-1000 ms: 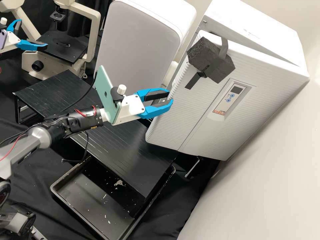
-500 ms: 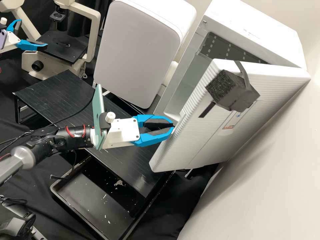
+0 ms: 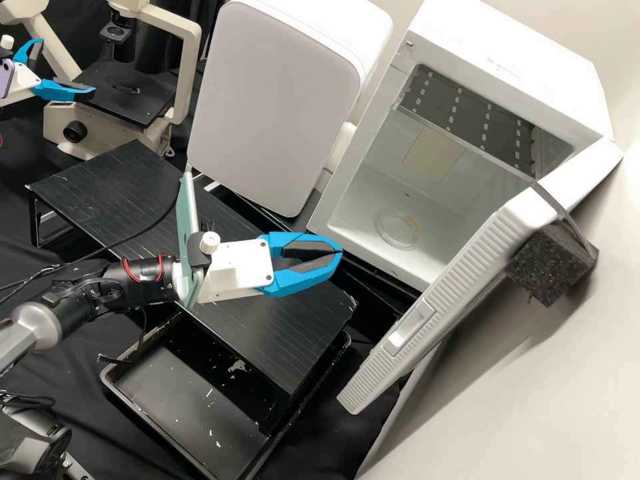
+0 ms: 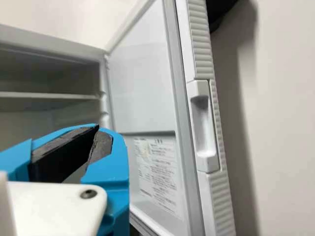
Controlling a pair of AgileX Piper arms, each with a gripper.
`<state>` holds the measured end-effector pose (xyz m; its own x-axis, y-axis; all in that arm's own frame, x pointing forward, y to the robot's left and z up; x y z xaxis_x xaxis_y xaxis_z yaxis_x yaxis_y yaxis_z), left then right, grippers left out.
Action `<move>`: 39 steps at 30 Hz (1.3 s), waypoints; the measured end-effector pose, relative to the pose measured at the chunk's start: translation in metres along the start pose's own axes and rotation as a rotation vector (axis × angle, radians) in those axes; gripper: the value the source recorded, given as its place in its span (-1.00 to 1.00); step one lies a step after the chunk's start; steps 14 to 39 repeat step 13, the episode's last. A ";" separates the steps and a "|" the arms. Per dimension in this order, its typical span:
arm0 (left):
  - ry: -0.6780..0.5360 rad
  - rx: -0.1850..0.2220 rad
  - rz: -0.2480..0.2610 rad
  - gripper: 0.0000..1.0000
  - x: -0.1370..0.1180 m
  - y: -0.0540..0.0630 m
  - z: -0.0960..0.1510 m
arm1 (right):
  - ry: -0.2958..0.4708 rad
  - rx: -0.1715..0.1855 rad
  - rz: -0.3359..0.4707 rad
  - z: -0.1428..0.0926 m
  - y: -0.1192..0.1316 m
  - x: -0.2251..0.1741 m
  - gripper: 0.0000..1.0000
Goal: Open the incubator door
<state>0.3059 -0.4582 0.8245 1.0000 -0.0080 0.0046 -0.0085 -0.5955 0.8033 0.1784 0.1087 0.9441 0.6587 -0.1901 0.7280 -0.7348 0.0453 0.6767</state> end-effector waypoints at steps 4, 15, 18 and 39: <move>0.000 0.000 0.000 1.00 0.000 0.000 0.000 | 0.118 0.066 -0.049 -0.002 -0.014 -0.004 1.00; 0.000 0.000 0.000 1.00 0.000 0.000 0.000 | 0.353 0.232 -0.213 0.001 -0.036 -0.014 1.00; 0.000 0.000 0.000 1.00 0.000 0.000 0.000 | 0.353 0.232 -0.213 0.001 -0.036 -0.014 1.00; 0.000 0.000 0.000 1.00 0.000 0.000 0.000 | 0.353 0.232 -0.213 0.001 -0.036 -0.014 1.00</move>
